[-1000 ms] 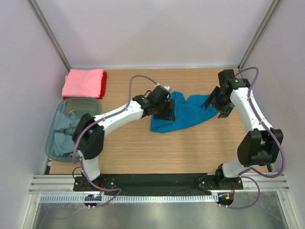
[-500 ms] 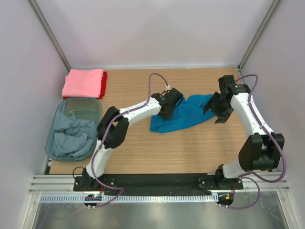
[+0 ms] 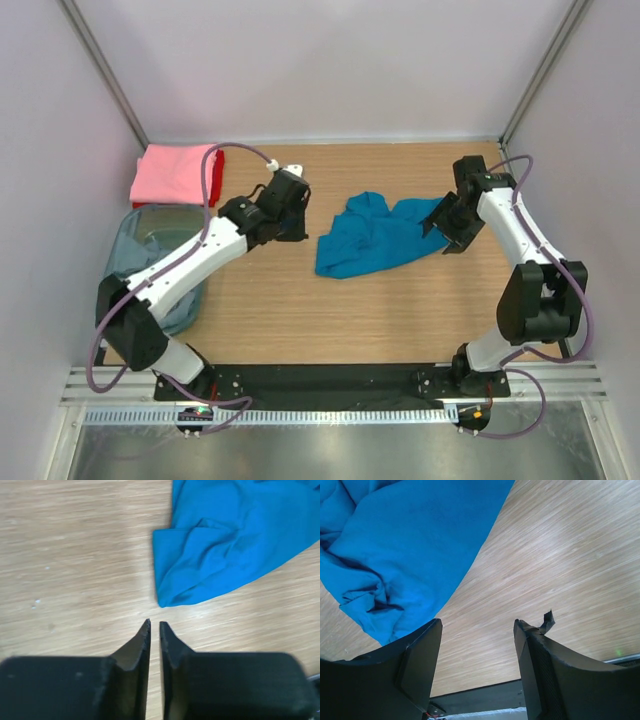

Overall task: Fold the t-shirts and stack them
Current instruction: Flatten the tshirt out

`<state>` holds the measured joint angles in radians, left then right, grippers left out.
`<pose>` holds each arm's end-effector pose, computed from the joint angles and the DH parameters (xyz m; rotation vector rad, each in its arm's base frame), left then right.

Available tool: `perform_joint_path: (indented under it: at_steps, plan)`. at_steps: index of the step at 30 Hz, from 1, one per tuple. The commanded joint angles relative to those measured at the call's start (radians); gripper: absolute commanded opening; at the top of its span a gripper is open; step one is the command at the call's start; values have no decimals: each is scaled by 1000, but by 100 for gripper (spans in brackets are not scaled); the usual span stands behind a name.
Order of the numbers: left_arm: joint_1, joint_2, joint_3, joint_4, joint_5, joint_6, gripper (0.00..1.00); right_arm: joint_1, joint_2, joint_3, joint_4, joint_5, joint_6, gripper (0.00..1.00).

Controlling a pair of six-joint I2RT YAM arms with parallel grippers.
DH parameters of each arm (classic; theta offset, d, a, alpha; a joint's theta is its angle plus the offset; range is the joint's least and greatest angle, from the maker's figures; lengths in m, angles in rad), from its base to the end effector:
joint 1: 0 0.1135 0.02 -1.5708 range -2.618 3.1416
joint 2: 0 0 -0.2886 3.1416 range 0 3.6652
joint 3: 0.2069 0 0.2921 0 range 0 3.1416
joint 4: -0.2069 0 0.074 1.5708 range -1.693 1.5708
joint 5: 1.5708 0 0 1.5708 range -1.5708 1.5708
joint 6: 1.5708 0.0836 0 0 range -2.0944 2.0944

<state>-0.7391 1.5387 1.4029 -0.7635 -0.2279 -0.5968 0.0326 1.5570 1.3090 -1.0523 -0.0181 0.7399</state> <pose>0.3075 -0.2547 0.3010 0.0769 2.4620 -0.3108 0.3497 0.0129 0.2382 0.9985 2.7150 0.1725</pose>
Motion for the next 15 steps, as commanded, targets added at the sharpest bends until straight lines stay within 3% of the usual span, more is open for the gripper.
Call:
perform_joint_path:
  at_steps: [1,2,5,7,15]
  plan:
    - [-11,32,-93,263,143,37,15,1,-6,15,49,-23,42,66]
    - [-17,62,-70,268,118,45,28,1,-14,0,52,-28,44,66]
    - [-20,224,103,206,76,80,41,3,-57,-36,46,-34,41,66]
    - [-32,303,221,182,82,123,44,3,-84,-56,26,-37,39,67]
    - [-100,582,425,165,108,189,54,3,-170,-116,-1,-42,36,67]
